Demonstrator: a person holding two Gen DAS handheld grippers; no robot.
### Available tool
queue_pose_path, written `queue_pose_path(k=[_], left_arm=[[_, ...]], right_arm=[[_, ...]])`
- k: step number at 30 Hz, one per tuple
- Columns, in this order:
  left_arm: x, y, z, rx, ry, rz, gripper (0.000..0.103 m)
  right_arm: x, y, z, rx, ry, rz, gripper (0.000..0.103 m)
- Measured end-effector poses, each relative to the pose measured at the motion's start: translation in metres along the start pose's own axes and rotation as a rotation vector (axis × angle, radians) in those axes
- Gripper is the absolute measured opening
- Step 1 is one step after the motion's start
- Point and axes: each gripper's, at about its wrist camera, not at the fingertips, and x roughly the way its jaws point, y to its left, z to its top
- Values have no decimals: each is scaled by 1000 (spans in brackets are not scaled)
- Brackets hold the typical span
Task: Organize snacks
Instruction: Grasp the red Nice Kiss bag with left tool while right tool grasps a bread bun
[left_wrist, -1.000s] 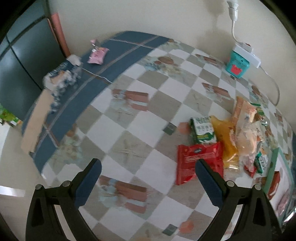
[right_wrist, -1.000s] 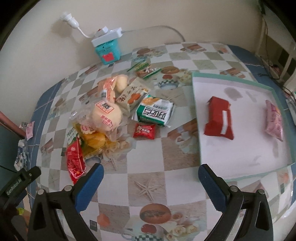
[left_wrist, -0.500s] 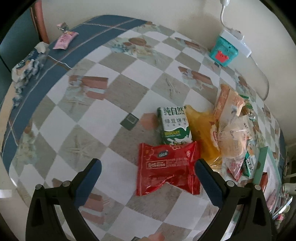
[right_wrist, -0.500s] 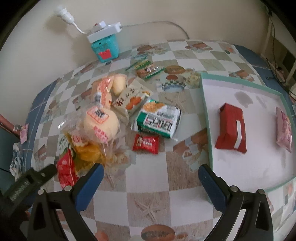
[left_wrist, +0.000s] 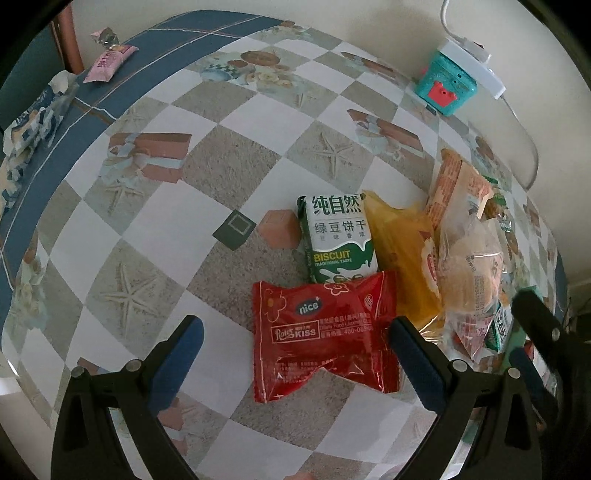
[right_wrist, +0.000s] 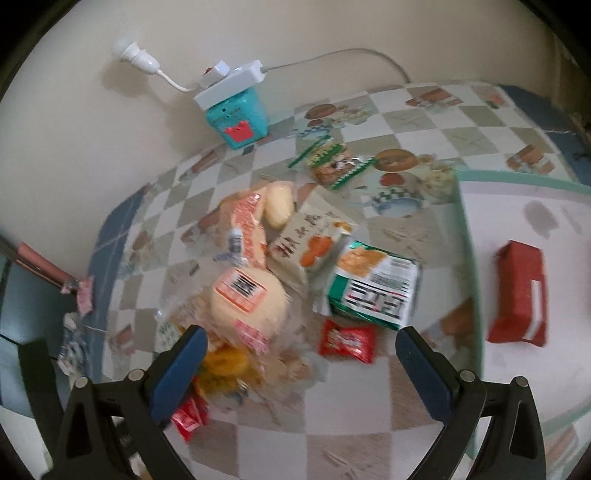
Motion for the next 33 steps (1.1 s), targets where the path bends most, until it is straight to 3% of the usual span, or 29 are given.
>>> queue_pose_path(k=[14,25,27,30,31,33], left_arm=[[4,-1,-1,-2,18,-7,100],[4,-4,-3,3,18,-23,93],[5,-5,-3,-1,23,-47,82],[5,-7,-3,3,21,-51,79],[4,-8,-4,6,18,-50,78],[4,-8,-4,5,18,-53,74]], right_arm=[[38,27,4,-71,44,93,103],[37,16,6,-29,40,118,67],[37,14,6,-31,39,116,61],[36,13,5,-31,43,120,56],[36,13,5,-30,44,126,50],[35,12,5,-31,46,122,50]])
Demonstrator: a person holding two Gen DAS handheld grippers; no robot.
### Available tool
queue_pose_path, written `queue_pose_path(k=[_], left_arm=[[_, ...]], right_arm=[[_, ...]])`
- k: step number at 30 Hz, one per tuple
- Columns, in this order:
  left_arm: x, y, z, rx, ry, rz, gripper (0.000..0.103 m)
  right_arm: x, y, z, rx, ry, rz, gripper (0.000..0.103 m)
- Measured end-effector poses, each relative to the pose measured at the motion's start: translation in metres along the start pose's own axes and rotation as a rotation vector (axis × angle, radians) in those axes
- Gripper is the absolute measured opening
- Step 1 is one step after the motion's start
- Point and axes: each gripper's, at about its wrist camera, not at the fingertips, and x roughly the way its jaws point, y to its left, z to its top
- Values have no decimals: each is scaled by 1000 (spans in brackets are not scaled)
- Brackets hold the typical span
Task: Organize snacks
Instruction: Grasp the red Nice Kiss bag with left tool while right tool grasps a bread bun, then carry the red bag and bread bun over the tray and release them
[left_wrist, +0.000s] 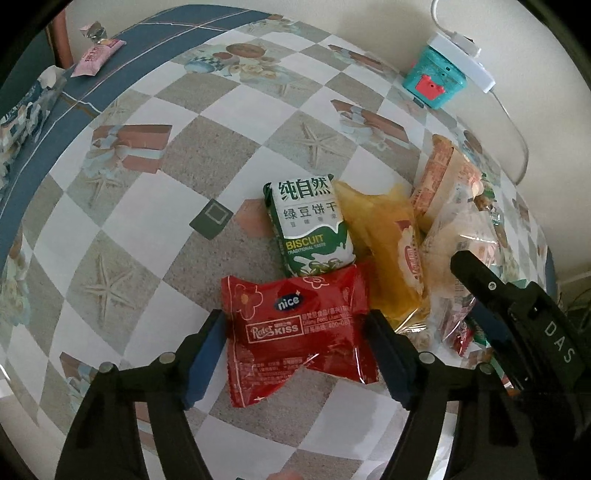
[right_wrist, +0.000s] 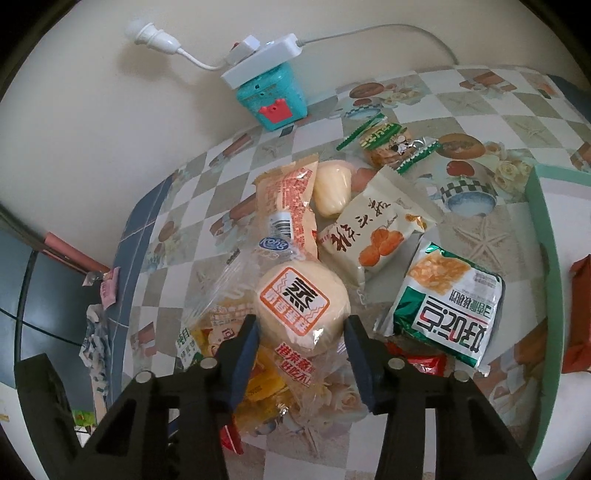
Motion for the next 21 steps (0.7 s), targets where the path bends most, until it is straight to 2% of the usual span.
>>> queue_pose_path(k=[6,21], left_arm=[[-4,-1,-2,-9,-19,-7,61],[-30,-7,-15,-8,-60,28,59]], right_arm=[[-4,-4,0,1,3,0,48],[-32,-18,-12,9,39,-10,44]])
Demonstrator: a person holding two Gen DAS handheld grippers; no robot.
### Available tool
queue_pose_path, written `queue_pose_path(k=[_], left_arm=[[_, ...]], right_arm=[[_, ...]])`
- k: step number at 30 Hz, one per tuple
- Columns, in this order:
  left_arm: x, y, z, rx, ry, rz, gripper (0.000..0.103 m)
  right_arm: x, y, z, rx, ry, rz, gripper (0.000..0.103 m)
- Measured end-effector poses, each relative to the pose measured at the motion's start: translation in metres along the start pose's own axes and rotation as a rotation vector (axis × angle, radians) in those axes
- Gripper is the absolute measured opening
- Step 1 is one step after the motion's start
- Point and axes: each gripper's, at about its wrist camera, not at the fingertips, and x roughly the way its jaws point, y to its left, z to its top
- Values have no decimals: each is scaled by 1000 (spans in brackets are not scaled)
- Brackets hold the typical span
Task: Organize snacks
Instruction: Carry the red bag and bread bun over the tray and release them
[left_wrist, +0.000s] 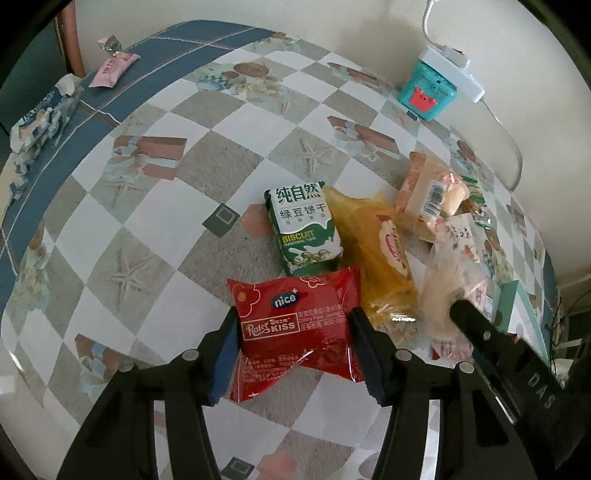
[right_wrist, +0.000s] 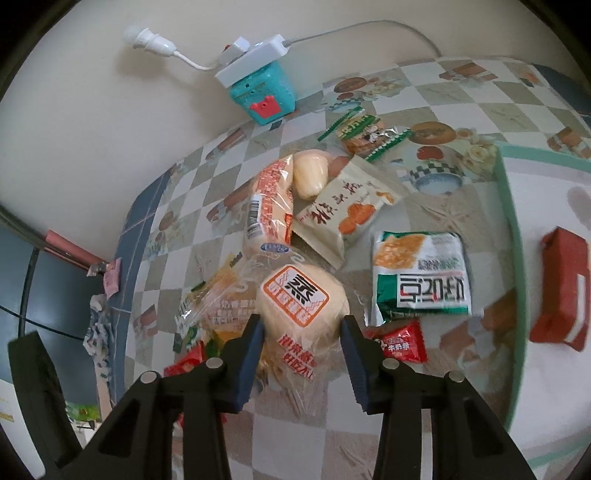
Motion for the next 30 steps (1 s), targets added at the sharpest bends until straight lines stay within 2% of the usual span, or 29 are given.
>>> queue_pose_path(k=[7,15,22,30], left_arm=[[-23,-12,-10,10,-35,16,59],[-49,-36,-23,63,-80,36,59],[-66,-72,-37,132,-114,23,59],[-72,-125,-58,230,-134,-6,59]], right_arm=[[-25,-12,-14,-6,0,-21,43],[-68,-27,-29,-11,-53,-36,43],[-107,-49,-37,23,-120,-67,43],[-149,-99,-37,123,-201,-134,43]])
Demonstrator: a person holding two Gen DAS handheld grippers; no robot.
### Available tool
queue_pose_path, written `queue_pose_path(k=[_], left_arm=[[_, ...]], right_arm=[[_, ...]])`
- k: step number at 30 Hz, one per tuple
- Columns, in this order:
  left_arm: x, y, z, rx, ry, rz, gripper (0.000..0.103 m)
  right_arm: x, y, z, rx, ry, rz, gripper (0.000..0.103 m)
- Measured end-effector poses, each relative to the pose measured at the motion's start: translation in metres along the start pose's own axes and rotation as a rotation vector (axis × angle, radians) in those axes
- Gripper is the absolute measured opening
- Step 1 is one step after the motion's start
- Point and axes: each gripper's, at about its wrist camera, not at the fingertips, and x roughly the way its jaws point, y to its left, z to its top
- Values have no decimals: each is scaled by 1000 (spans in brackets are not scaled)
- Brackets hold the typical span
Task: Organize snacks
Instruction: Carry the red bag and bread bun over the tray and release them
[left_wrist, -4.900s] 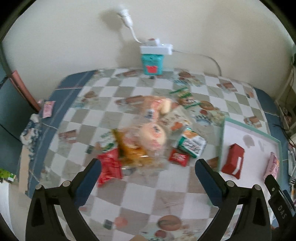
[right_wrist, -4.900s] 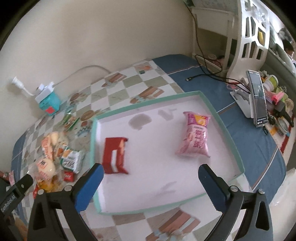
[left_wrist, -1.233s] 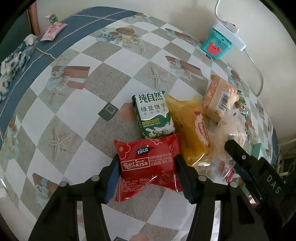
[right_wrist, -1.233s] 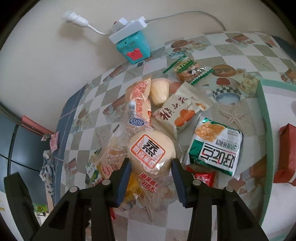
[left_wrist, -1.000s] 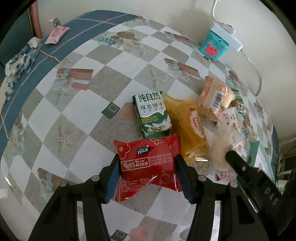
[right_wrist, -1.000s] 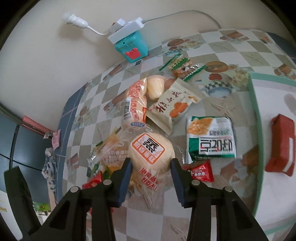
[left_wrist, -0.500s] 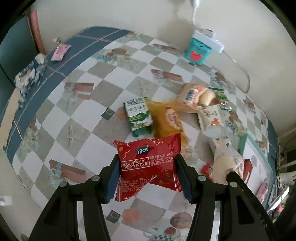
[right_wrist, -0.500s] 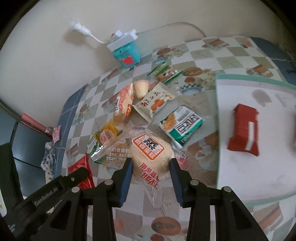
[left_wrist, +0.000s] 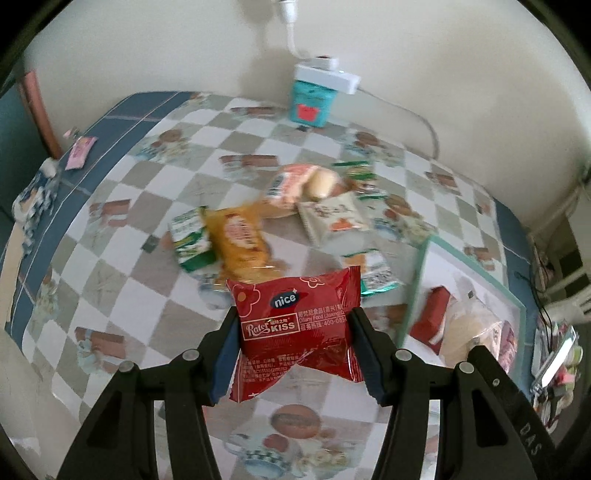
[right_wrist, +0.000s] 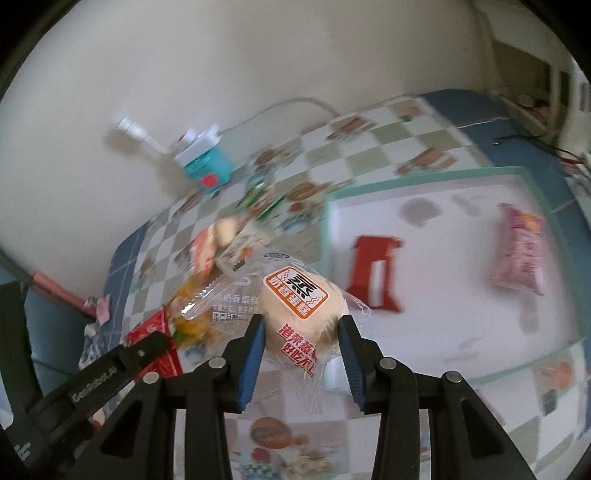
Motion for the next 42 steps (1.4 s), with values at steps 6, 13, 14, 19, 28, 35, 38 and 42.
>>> queue_pose_path(k=[6,13,14,19,28,35,38,42], left_arm=[[-2,-41,-5,86,-20,-22,59],[3,-94,-20,198,-10,-59,59],[5,-102,-23,218,-8,-63,59],[13,-131,-38,303,10,-82,59],[28,-154,-49,379,22,-110,59],[54,-162,-57,408,73,-111,60],[64,-163,-60,417,88,-96,60],[70,-164,-63,425,102,-84,60]], right_arm=[[-14,-50,12,112,-27,-71,43],[-34,-101,19,216,-61,-218,43],[-37,-107,20,230,-66,-238,43],[-51,-127,20,288,-96,-326,43],[-56,-163,16,409,-97,-435,43],[-24,-178,4,464,11,-465,43],[-18,-174,5,442,20,-484,43],[-10,-172,3,427,50,-495,43]])
